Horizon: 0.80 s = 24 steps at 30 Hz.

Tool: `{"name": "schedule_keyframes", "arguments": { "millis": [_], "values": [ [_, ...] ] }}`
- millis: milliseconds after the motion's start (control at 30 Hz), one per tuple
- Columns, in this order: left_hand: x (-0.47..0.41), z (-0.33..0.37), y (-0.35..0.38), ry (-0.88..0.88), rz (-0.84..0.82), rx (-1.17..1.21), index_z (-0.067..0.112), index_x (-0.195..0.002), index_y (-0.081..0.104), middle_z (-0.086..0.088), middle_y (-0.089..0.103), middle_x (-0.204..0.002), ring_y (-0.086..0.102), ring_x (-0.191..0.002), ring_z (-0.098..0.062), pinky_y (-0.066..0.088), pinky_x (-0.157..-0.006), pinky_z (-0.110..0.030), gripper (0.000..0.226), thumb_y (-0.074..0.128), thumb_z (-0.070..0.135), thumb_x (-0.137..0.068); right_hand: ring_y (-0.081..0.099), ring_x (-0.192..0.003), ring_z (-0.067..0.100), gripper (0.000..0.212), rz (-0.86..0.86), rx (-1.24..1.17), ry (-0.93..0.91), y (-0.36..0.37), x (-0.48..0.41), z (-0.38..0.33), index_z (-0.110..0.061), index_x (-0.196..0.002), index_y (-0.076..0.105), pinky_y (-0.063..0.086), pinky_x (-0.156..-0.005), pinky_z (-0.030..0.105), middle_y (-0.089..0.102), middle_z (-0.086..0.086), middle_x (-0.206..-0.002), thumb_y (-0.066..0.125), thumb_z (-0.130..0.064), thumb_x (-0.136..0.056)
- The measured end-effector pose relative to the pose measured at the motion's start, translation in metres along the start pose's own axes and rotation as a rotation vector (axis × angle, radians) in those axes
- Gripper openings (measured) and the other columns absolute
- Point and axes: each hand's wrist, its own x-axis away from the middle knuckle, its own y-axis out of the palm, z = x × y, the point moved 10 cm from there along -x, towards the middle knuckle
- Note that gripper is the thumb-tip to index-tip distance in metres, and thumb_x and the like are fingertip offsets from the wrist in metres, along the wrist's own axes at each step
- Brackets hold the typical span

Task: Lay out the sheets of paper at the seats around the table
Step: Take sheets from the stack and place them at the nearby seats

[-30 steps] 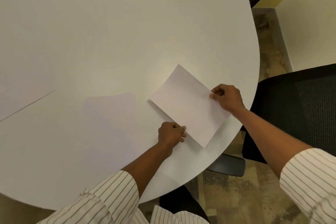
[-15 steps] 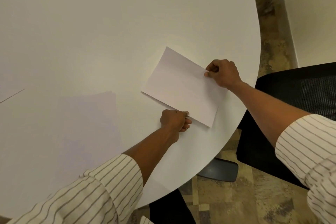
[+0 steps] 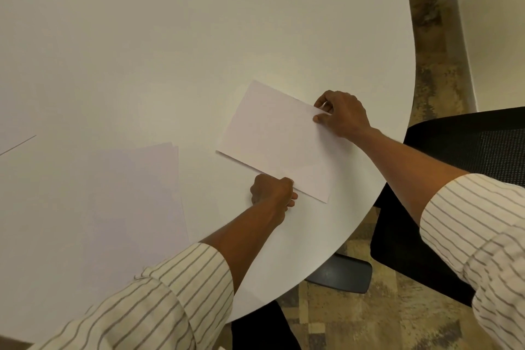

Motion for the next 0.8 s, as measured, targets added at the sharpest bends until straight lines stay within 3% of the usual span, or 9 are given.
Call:
{"name": "schedule_keyframes", "arguments": {
  "millis": [400, 533, 633, 800],
  "values": [
    [0.007, 0.012, -0.007, 0.069, 0.066, -0.127, 0.005, -0.09, 0.076, -0.002, 0.077, -0.06, 0.069, -0.039, -0.011, 0.048, -0.045, -0.019, 0.021, 0.071, 0.024, -0.095, 0.061, -0.103, 0.023, 0.029, 0.052, -0.037, -0.025, -0.004, -0.004, 0.003, -0.021, -0.106, 0.074, 0.052, -0.086, 0.041, 0.069, 0.001, -0.103, 0.089, -0.025, -0.082],
    [0.011, 0.014, -0.01, 0.087, 0.016, -0.138, 0.003, -0.088, 0.078, -0.003, 0.079, -0.063, 0.071, -0.043, -0.012, 0.049, -0.044, -0.019, 0.027, 0.076, 0.028, -0.096, 0.063, -0.103, 0.026, 0.029, 0.065, -0.026, -0.028, -0.002, -0.005, 0.003, -0.018, -0.107, 0.074, 0.047, -0.083, 0.036, 0.07, 0.004, -0.104, 0.089, -0.022, -0.083],
    [0.014, 0.013, -0.012, 0.113, -0.046, -0.23, 0.006, -0.088, 0.079, -0.004, 0.08, -0.068, 0.076, -0.052, -0.014, 0.058, -0.054, -0.024, 0.033, 0.079, 0.038, -0.093, 0.062, -0.107, 0.028, 0.025, 0.115, 0.008, -0.02, -0.006, 0.003, 0.0, -0.018, -0.11, 0.074, 0.049, -0.084, 0.04, 0.071, 0.005, -0.106, 0.084, -0.026, -0.089],
    [0.017, 0.011, -0.032, 0.171, -0.06, -0.501, 0.006, -0.095, 0.078, -0.008, 0.083, -0.082, 0.082, -0.076, -0.023, 0.067, -0.079, -0.037, 0.041, 0.076, 0.047, -0.091, 0.062, -0.11, 0.036, 0.013, 0.364, 0.01, -0.098, -0.003, 0.052, -0.034, -0.015, -0.107, 0.075, 0.057, -0.079, 0.048, 0.071, 0.009, -0.105, 0.074, -0.021, -0.095]
  ]
}}
